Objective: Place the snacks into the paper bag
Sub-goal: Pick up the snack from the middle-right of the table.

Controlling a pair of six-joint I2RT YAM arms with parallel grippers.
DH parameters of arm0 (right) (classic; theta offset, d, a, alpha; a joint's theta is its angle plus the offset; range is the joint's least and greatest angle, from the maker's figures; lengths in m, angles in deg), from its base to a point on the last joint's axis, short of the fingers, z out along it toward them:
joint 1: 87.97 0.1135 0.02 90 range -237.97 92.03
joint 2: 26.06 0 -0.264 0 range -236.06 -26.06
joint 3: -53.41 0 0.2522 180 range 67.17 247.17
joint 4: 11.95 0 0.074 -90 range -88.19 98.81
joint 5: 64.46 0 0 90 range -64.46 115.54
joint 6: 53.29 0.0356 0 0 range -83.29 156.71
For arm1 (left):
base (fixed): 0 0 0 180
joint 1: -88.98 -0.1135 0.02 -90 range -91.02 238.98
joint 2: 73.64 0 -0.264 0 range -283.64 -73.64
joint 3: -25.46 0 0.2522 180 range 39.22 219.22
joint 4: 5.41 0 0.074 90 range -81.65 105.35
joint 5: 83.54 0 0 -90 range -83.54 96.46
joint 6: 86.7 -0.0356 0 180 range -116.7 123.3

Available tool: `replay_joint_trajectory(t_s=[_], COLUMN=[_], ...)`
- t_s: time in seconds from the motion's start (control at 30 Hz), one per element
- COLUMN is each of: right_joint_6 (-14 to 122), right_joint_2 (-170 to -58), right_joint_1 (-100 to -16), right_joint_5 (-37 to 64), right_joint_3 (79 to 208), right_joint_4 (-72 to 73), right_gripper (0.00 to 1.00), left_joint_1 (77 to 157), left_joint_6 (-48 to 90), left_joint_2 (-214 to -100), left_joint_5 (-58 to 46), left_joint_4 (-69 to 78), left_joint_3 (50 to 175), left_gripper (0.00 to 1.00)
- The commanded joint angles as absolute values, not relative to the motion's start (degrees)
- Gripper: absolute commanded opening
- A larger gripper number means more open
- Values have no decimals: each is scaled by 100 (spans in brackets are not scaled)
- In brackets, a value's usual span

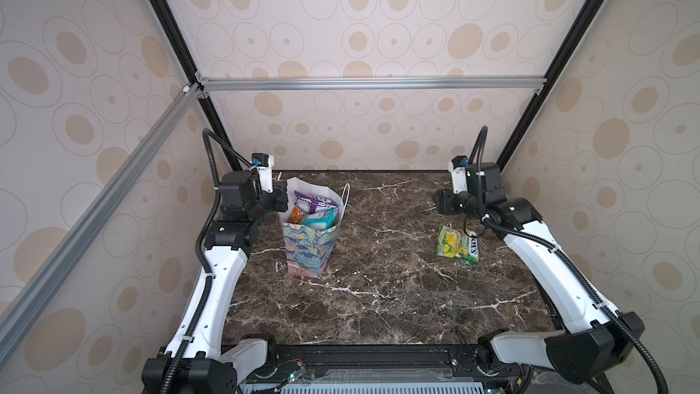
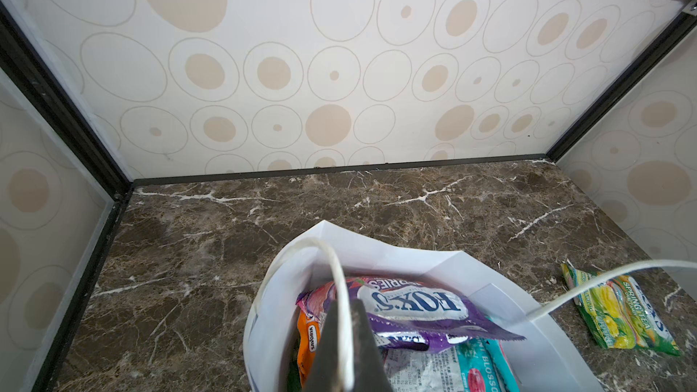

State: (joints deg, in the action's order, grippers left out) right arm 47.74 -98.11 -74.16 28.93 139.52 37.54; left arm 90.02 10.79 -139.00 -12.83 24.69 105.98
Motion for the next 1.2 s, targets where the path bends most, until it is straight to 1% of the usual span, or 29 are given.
replay_joint_trajectory(t_s=[0.0,0.1,0.2,0.33,0.43,0.5,0.6,0.77,0.93,1.03,1.17], right_joint_6=[5493,5728,5812,5882,6028,6139,6203,6333,6554,6454,6536], right_joint_2=[-9364,-9127,-9106,-9446,-9706,-9858,-10122,-10609,-11198,-11504,-11606], right_joint_1=[-8210,-8821,-9166,-9569,-9802,-9928,-10042,-10310,-10714,-10739,-10800], right_joint_5=[2664,2352,2299,2050,1866,1733,1719,1507,934,669,488], right_joint_3=[12852,12189,11805,11529,11302,11153,11049,10969,10837,10907,10848], right_joint_4=[3245,2868,2533,2197,1845,1588,1362,1045,501,480,370], right_gripper=[58,55,55,55,51,47,45,44,42,42,43], left_joint_1=[9004,9010,9005,9004,9008,9004,9004,9008,9011,9004,9008], left_joint_6=[998,998,1006,1011,1016,1025,1022,1033,1023,1025,1016], left_joint_2=[-13930,-13913,-13903,-13903,-13903,-13912,-13911,-13920,-13912,-13921,-13929], left_joint_5=[-1407,-1424,-1426,-1447,-1452,-1462,-1438,-1432,-1416,-1388,-1369], left_joint_4=[2487,2481,2470,2471,2470,2470,2471,2474,2483,2483,2488], left_joint_3=[10681,10672,10659,10664,10664,10663,10663,10672,10672,10672,10672], left_gripper=[0,0,0,0,0,0,0,2,2,2,2])
